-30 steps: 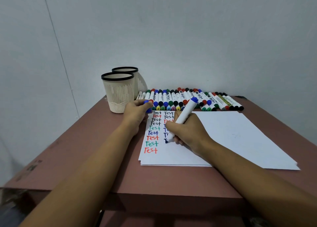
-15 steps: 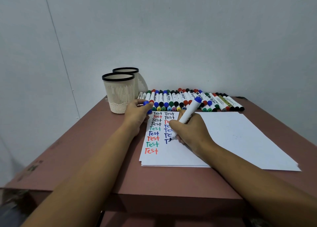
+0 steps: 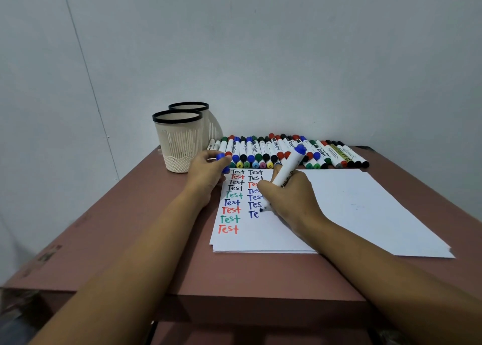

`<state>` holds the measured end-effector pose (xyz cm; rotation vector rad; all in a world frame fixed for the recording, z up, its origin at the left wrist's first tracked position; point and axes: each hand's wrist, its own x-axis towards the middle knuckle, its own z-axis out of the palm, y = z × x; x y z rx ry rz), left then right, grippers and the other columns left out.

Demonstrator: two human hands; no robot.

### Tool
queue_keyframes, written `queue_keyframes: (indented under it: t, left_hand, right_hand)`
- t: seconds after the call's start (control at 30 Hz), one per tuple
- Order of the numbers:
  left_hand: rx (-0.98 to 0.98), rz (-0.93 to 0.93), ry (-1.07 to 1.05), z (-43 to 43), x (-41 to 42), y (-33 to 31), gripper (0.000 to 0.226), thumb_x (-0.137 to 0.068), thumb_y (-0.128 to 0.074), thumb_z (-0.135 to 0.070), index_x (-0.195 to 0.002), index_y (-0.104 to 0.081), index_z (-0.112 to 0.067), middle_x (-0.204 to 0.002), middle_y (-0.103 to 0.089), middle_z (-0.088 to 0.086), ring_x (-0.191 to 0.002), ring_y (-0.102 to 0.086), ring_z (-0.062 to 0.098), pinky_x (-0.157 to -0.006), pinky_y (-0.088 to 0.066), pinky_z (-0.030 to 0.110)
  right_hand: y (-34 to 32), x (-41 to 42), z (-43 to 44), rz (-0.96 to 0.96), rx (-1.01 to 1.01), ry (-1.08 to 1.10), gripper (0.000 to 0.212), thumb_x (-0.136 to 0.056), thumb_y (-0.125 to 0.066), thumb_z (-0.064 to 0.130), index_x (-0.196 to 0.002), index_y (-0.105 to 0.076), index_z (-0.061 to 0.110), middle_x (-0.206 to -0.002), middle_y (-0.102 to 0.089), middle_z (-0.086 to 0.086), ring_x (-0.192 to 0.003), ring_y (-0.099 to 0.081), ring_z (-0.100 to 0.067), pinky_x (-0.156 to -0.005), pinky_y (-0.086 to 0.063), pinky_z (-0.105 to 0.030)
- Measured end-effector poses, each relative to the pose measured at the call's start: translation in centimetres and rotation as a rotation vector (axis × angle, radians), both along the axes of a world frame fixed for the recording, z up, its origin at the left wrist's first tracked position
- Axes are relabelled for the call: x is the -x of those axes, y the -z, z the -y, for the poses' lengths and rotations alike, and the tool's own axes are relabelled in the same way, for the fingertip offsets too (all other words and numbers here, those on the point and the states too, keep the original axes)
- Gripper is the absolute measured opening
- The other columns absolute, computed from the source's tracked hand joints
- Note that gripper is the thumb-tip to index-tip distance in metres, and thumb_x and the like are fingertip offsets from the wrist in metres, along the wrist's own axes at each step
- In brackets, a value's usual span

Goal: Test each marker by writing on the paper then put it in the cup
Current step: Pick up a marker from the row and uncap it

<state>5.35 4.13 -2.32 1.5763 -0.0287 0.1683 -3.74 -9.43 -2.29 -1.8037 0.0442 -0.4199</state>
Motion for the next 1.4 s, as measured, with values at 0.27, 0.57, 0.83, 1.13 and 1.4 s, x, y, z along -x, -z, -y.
queue_keyframes:
  t: [0.27,0.57,0.83,1.13,1.4]
  left_hand:
    - [-0.012,0.006,-0.002,0.2,0.0,-0.2,0.024,-0.087,-0.065,-0.018,-0.107,-0.055,-0.01,-0.096,-0.061,0.011,-0.064,-0.052,0.012,-0.058,-0.043,0.024]
    - [-0.021,-0.004,0.003,0.3,0.1,-0.3,0.025,-0.086,-0.066,-0.019,-0.107,-0.057,-0.009,-0.1,-0.062,0.012,-0.064,-0.053,0.012,-0.058,-0.043,0.023]
    - [-0.037,0.011,0.009,0.4,0.4,-0.4,0.022,-0.089,-0.063,-0.018,-0.107,-0.059,-0.006,-0.089,-0.061,0.008,-0.059,-0.05,0.011,-0.057,-0.041,0.023]
    - [-0.053,0.011,0.016,0.4,0.6,-0.5,0.022,-0.088,-0.063,-0.017,-0.107,-0.06,-0.006,-0.088,-0.06,0.006,-0.06,-0.05,0.01,-0.058,-0.042,0.022]
    - [0.024,0.107,0.035,0.5,1.3,-1.0,0.033,-0.092,-0.056,-0.013,-0.125,-0.056,-0.008,-0.098,-0.061,0.006,-0.067,-0.057,0.009,-0.054,-0.051,0.019]
  right_hand:
    - [-0.1,-0.1,-0.1,-0.019,0.03,0.04,0.032,-0.081,-0.061,0.008,-0.06,-0.038,0.015,-0.056,-0.04,0.003,-0.051,-0.043,-0.011,-0.059,-0.051,-0.035]
    - [-0.1,0.0,0.1,0.012,0.015,0.118,0.029,-0.083,-0.06,0.009,-0.062,-0.04,0.014,-0.058,-0.042,0.0,-0.047,-0.041,-0.01,-0.045,-0.04,-0.022]
    - [-0.5,0.3,-0.1,-0.038,0.026,0.083,0.033,-0.083,-0.056,0.005,-0.06,-0.035,0.015,-0.056,-0.037,0.003,-0.052,-0.04,-0.012,-0.06,-0.054,-0.037]
    - [-0.4,0.2,0.0,-0.021,0.029,0.1,0.028,-0.085,-0.058,0.008,-0.064,-0.04,0.015,-0.06,-0.041,0.002,-0.052,-0.041,-0.01,-0.051,-0.044,-0.026]
    - [-0.8,-0.5,1.1,-0.114,-0.337,0.053,0.027,-0.09,-0.058,0.012,-0.069,-0.042,0.015,-0.056,-0.039,-0.005,-0.04,-0.028,-0.011,-0.037,-0.024,-0.016]
